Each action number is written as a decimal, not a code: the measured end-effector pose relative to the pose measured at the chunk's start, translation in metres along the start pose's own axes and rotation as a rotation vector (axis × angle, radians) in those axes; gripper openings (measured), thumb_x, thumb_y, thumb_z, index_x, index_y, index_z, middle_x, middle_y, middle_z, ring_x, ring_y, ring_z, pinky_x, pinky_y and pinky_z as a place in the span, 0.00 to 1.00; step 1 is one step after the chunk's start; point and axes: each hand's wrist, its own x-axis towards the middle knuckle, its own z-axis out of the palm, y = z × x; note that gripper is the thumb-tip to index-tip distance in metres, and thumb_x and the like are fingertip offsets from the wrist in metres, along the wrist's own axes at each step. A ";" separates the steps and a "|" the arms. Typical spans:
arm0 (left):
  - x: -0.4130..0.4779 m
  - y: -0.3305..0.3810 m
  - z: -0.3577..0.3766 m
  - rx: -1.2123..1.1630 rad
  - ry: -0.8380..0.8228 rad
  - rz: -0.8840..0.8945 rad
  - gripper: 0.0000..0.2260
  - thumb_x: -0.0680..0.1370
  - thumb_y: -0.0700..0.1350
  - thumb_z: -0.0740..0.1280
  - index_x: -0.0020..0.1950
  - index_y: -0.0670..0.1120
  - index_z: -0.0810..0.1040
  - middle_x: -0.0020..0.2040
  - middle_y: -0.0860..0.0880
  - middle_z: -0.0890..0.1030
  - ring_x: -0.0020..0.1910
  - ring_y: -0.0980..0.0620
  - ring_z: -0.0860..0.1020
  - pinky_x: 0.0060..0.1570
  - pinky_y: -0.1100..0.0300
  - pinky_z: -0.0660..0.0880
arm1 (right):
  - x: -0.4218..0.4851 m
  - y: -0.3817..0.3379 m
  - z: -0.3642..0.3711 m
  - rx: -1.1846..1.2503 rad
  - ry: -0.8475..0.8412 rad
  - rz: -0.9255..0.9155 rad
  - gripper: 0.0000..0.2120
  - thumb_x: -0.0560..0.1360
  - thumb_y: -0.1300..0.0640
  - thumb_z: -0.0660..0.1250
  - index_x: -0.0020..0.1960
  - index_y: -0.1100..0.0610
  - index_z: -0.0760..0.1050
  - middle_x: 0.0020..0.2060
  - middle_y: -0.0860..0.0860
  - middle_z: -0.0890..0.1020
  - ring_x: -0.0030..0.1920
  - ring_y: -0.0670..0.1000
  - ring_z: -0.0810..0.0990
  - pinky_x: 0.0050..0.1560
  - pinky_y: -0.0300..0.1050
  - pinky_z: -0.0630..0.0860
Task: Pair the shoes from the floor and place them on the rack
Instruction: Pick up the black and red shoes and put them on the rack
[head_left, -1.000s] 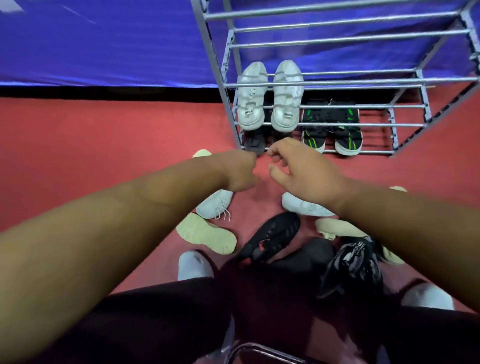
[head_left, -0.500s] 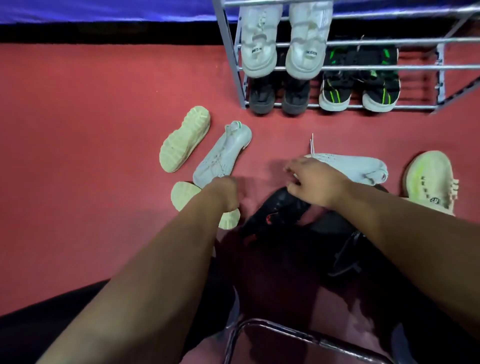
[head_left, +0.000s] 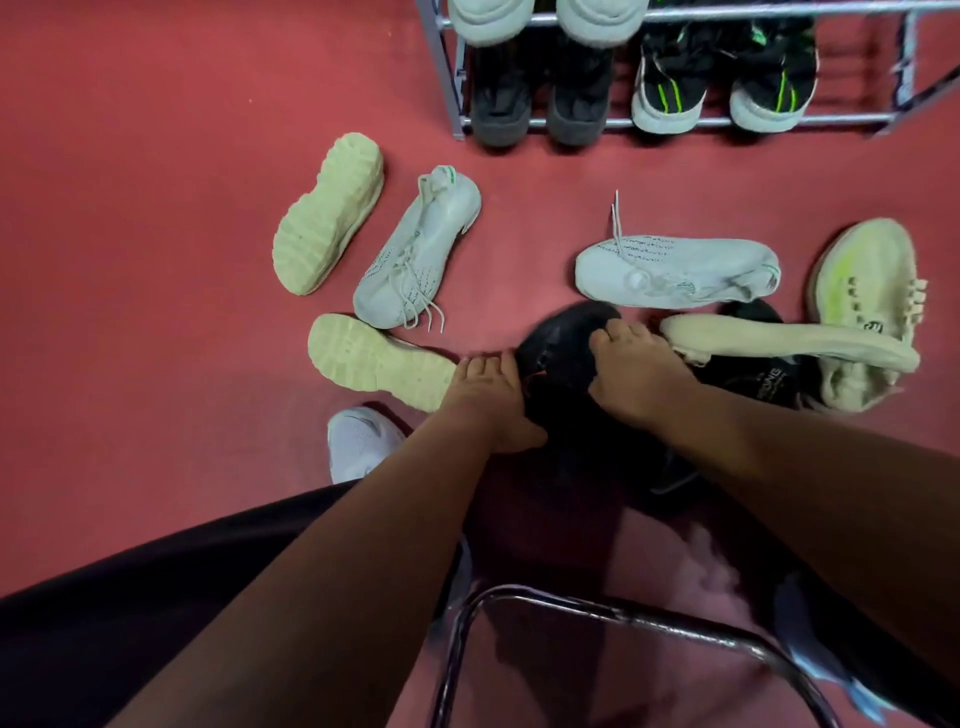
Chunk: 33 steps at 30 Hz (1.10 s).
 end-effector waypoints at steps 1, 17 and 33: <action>-0.002 0.007 0.001 0.031 -0.018 -0.012 0.59 0.69 0.70 0.68 0.83 0.37 0.41 0.81 0.36 0.56 0.80 0.36 0.55 0.79 0.43 0.51 | -0.009 0.003 0.003 0.000 0.004 -0.005 0.22 0.75 0.48 0.67 0.65 0.58 0.72 0.62 0.58 0.75 0.63 0.62 0.74 0.63 0.57 0.72; -0.002 0.030 0.012 -0.112 0.092 -0.184 0.53 0.72 0.52 0.79 0.82 0.39 0.46 0.76 0.39 0.60 0.74 0.38 0.64 0.65 0.44 0.73 | -0.049 0.046 0.027 -0.495 -0.060 -0.311 0.32 0.77 0.52 0.66 0.79 0.50 0.62 0.73 0.55 0.67 0.71 0.63 0.68 0.74 0.62 0.64; -0.019 0.003 -0.055 -0.197 0.085 -0.214 0.39 0.60 0.51 0.80 0.68 0.43 0.72 0.56 0.44 0.78 0.52 0.43 0.81 0.44 0.59 0.73 | -0.060 0.065 -0.094 -0.336 -0.005 -0.196 0.28 0.69 0.31 0.68 0.62 0.46 0.73 0.55 0.52 0.78 0.56 0.60 0.80 0.55 0.54 0.76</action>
